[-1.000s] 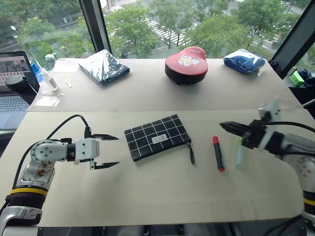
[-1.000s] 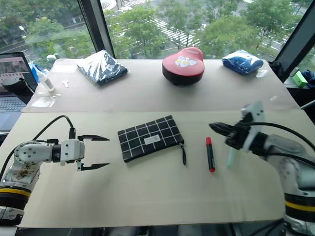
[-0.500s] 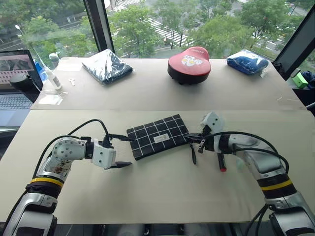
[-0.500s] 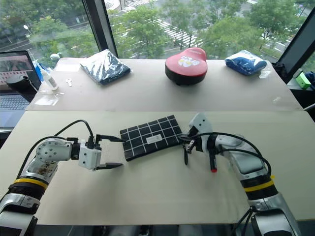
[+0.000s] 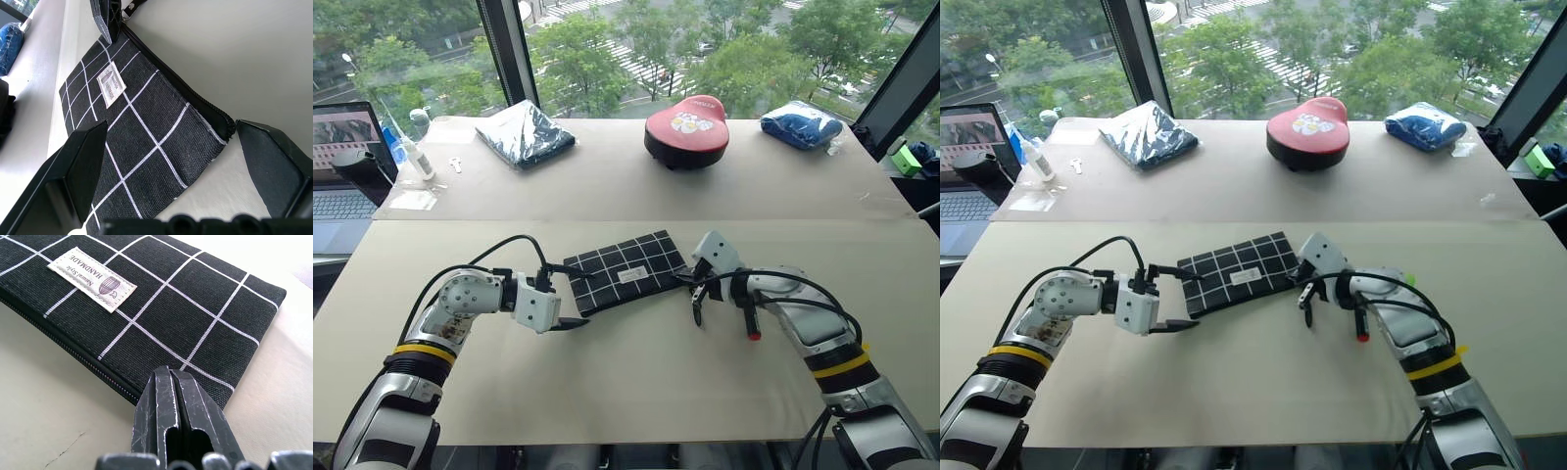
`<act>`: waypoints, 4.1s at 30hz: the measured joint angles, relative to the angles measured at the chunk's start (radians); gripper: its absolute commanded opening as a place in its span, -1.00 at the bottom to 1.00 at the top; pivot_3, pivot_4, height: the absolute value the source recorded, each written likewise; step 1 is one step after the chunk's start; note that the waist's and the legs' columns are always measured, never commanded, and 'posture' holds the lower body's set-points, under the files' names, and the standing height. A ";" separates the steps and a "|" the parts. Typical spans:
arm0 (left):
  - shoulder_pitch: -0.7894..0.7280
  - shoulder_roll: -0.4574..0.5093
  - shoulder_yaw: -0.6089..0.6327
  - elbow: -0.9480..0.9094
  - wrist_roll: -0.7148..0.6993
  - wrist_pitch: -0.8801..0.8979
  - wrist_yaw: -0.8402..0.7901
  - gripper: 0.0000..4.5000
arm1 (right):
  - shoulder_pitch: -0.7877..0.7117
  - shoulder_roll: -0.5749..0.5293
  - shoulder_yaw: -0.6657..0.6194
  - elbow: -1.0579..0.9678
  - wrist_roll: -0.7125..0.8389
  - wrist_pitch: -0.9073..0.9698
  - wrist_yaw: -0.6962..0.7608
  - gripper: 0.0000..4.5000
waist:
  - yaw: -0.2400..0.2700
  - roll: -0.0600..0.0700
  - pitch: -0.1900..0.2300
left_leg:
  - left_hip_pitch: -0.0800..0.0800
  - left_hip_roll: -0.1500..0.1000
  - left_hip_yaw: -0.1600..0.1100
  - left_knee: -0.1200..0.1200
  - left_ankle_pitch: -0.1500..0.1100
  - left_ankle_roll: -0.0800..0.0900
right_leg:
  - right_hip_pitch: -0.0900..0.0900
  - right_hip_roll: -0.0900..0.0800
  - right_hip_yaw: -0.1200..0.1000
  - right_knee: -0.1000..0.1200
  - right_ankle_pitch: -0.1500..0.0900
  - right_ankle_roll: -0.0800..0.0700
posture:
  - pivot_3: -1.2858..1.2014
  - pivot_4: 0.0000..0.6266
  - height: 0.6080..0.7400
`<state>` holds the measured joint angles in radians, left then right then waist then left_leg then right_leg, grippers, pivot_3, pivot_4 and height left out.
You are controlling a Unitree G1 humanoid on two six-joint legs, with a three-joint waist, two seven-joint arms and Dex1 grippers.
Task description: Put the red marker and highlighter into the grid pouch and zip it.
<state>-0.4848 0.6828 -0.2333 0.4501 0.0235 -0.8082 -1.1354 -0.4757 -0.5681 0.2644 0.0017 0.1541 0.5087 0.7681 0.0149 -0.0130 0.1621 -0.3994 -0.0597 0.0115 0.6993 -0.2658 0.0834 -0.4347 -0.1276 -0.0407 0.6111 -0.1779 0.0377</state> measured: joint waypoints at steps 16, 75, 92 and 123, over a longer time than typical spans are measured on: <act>-0.103 -0.078 -0.034 0.211 0.128 -0.241 0.193 1.00 | 0.036 -0.013 -0.028 -0.050 -0.012 0.018 0.033 -0.97 | 0.000 0.000 0.000 | 0.000 0.000 0.000 0.000 0.000 0.000 | 0.000 0.000 0.000 0.000 0.000 0.000 | 0.03 -0.52 1.00; 0.092 -0.220 0.060 -0.158 -0.142 0.443 0.250 -1.00 | -0.088 0.092 -0.190 0.142 0.121 0.201 -0.151 0.10 | -0.007 0.000 0.000 | -0.004 0.001 0.000 -0.001 0.002 -0.003 | -0.004 0.001 0.001 0.000 0.000 0.000 | 0.03 -0.52 1.00; 0.096 -0.240 0.064 -0.159 -0.141 0.444 0.266 -1.00 | -0.078 0.117 -0.154 0.098 0.116 0.144 -0.014 -0.98 | -0.006 0.000 0.000 | -0.004 0.001 0.000 -0.001 0.002 -0.004 | -0.004 0.001 0.001 0.000 0.000 0.000 | 0.03 -0.52 1.00; 0.103 -0.248 0.071 -0.159 -0.142 0.471 0.259 -1.00 | -0.123 0.139 0.082 -0.056 0.086 0.209 0.122 -0.98 | -0.006 0.000 0.000 | -0.004 0.000 -0.001 -0.001 0.004 -0.007 | -0.005 0.001 0.001 0.000 0.000 0.000 | 0.03 -0.52 1.00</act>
<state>-0.3816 0.4344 -0.1622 0.2912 -0.1181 -0.3376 -0.8768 -0.5987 -0.4287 0.3464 -0.0545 0.2396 0.7172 0.8902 0.0087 -0.0134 0.1619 -0.4038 -0.0592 0.0110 0.6987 -0.2618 0.0763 -0.4399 -0.1268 -0.0399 0.6115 -0.1777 0.0374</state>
